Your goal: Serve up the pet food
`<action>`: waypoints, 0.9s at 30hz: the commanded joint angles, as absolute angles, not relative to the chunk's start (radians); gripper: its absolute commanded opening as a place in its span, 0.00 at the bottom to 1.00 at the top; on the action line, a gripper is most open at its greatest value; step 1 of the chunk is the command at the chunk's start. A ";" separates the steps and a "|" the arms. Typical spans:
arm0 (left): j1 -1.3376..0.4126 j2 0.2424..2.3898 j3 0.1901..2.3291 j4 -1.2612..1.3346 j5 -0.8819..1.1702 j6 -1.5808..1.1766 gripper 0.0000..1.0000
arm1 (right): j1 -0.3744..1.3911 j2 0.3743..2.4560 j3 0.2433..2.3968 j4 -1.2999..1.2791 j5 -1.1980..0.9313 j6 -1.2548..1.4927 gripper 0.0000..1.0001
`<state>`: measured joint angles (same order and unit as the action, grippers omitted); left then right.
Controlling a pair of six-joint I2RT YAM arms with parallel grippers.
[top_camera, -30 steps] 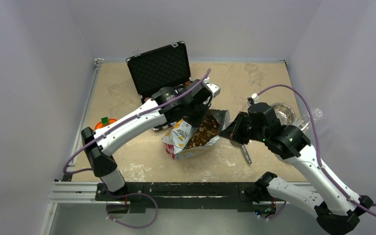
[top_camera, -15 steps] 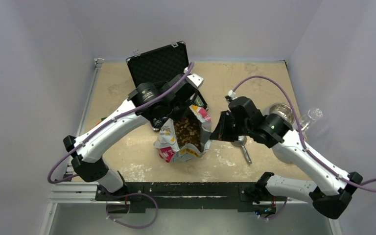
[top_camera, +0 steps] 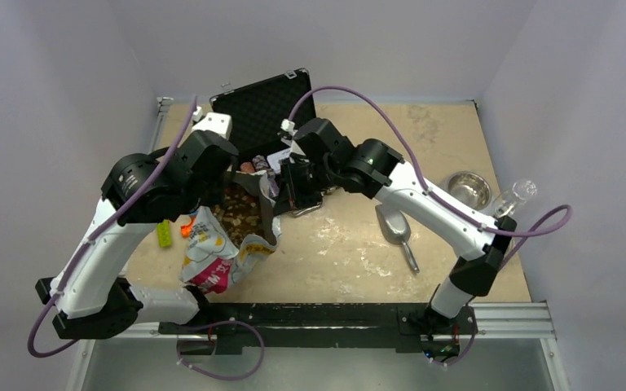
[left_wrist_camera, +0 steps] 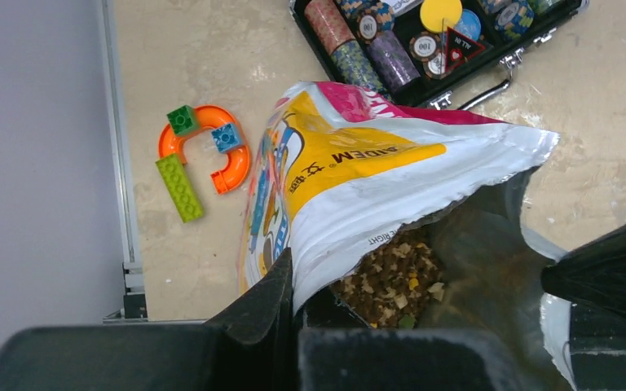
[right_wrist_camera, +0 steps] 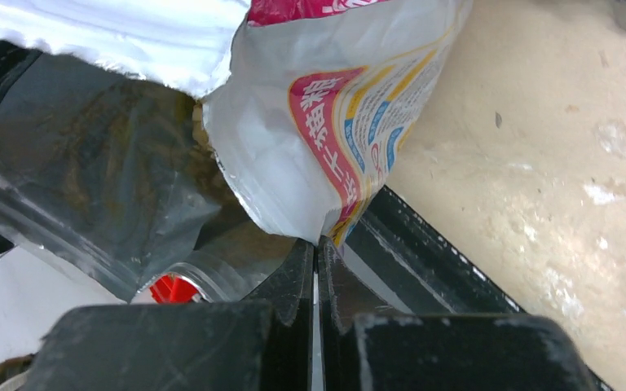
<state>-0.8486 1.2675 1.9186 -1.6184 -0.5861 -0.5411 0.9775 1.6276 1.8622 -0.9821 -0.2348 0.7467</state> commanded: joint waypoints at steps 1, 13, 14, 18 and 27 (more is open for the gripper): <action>-0.847 1.223 1.978 -1.605 -0.734 -0.635 0.00 | 0.954 1.641 1.924 -0.888 -0.299 0.714 0.00; -0.842 1.460 1.700 -1.256 -0.146 -0.647 0.00 | 0.611 1.429 1.234 -0.742 -0.468 0.540 0.00; -0.842 1.491 1.724 -1.261 -0.135 -0.640 0.00 | 0.610 1.441 1.246 -0.777 -0.445 0.512 0.00; -0.842 1.529 1.774 -1.236 -0.105 -0.634 0.00 | 0.609 1.424 1.247 -0.809 -0.389 0.506 0.02; -0.843 1.450 1.702 -1.199 -0.080 -0.643 0.00 | 0.673 1.326 1.149 -0.706 -0.246 0.640 0.68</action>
<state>-0.8509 1.5181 1.7016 -1.3270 -0.0925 -0.6434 0.6273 1.3430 1.1381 -0.7341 -0.3656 0.6056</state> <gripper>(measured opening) 0.012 0.635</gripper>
